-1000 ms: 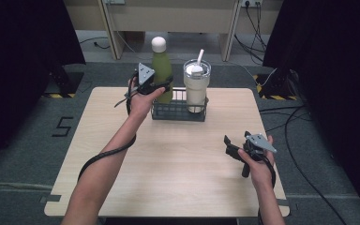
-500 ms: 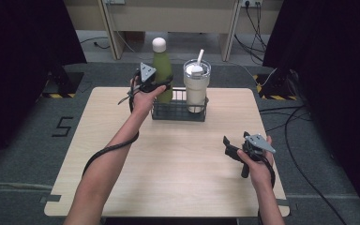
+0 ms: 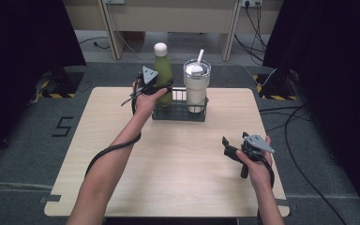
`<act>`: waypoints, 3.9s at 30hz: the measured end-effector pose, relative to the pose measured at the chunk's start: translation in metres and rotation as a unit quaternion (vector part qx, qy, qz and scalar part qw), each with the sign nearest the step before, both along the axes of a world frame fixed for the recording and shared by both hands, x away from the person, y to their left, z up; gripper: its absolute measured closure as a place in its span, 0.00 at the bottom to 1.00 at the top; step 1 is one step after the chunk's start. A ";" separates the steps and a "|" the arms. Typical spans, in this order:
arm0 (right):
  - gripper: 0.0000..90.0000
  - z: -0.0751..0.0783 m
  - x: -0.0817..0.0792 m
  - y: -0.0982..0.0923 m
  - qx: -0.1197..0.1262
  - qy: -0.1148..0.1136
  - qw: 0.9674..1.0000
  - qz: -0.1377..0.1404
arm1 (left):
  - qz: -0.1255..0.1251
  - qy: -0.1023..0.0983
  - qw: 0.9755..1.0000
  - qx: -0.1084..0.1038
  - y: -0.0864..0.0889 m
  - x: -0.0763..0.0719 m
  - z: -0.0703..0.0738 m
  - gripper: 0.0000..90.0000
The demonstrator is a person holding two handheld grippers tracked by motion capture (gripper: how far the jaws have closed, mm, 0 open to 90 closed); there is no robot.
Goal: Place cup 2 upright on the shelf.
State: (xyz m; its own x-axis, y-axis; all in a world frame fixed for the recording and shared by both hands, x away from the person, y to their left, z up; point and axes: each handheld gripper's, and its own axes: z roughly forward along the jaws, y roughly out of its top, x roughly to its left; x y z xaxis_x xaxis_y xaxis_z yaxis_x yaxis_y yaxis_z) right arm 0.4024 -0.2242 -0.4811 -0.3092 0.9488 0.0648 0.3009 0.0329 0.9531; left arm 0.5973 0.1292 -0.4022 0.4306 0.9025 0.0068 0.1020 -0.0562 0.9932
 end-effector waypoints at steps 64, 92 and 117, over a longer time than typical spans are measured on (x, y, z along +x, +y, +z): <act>0.14 0.000 0.000 0.004 -0.005 0.005 1.000 0.003 | 0.000 0.009 0.999 0.031 0.013 -0.032 -0.008 0.07; 0.15 -0.001 0.000 0.005 -0.004 0.008 1.000 0.000 | -0.016 0.017 0.999 0.039 0.038 -0.080 -0.010 0.07; 0.15 0.000 0.000 0.002 -0.002 0.008 1.000 -0.009 | -0.014 0.023 0.998 0.048 0.070 -0.126 -0.023 0.08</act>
State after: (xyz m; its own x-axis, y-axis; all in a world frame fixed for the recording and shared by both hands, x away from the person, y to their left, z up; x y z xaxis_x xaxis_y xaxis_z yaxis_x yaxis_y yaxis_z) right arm 0.4023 -0.2218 -0.4811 -0.2913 0.9543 0.0659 0.3167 0.0312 0.9480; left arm 0.4714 0.1993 -0.4253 0.4570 0.8865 0.0726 0.1439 -0.1542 0.9775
